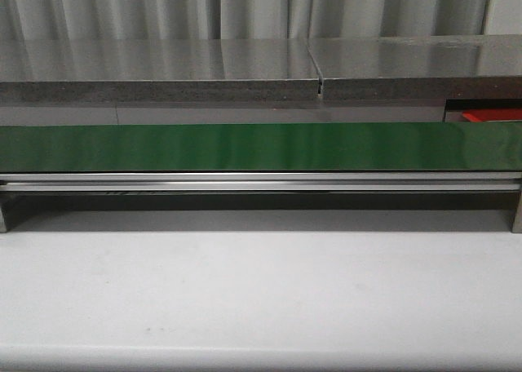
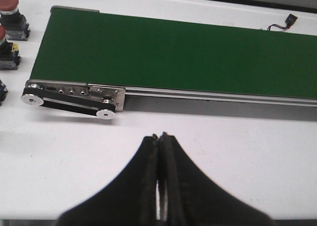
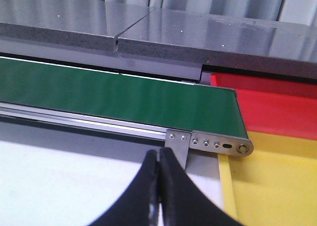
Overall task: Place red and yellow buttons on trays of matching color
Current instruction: 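Move the left gripper down over a red button and grasp it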
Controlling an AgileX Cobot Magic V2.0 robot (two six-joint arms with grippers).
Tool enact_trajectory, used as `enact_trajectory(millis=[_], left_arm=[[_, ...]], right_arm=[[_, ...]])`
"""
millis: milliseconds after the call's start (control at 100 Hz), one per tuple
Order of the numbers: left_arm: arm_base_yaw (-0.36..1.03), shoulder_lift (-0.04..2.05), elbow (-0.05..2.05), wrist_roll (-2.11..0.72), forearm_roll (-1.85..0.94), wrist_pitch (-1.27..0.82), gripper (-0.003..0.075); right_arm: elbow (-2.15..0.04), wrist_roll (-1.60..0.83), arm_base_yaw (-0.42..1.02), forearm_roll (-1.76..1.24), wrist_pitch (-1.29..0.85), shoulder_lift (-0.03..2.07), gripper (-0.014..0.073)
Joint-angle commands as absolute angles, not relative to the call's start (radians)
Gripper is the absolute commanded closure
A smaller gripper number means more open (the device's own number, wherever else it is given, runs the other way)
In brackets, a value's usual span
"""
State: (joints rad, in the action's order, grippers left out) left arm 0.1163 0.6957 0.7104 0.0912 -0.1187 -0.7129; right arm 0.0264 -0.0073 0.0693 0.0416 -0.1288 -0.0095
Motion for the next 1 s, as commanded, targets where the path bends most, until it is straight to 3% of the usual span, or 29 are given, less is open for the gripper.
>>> enact_trajectory(millis=[0, 230, 300, 390, 500, 610, 800, 990], left_arm=[[0.124, 0.737, 0.758, 0.096, -0.122, -0.657, 0.0739], [0.123, 0.779, 0.758, 0.095, -0.122, -0.639, 0.0735], [0.123, 0.779, 0.758, 0.095, -0.122, -0.639, 0.0692], [0.123, 0.779, 0.758, 0.095, -0.122, -0.641, 0.0547], [0.123, 0.777, 0.758, 0.101, -0.122, -0.645, 0.0246], [0.123, 0.777, 0.758, 0.106, -0.122, -0.648, 0.0090], [0.109, 0.777, 0.758, 0.142, -0.111, -0.674, 0.0080], [-0.036, 0.853, 0.796, 0.200, -0.031, -0.712, 0.0080]], right_arm=[[0.027, -0.009, 0.071, 0.053, -0.044, -0.027, 0.0711], [0.027, -0.009, 0.071, 0.053, -0.044, -0.027, 0.0711], [0.027, -0.009, 0.071, 0.053, -0.044, -0.027, 0.0711], [0.027, -0.009, 0.071, 0.053, -0.044, -0.027, 0.0711], [0.027, -0.009, 0.071, 0.053, -0.044, -0.027, 0.0711], [0.027, -0.009, 0.071, 0.053, -0.044, -0.027, 0.0711], [0.027, -0.009, 0.071, 0.053, -0.044, -0.027, 0.0711], [0.027, -0.009, 0.071, 0.053, -0.044, -0.027, 0.0711]])
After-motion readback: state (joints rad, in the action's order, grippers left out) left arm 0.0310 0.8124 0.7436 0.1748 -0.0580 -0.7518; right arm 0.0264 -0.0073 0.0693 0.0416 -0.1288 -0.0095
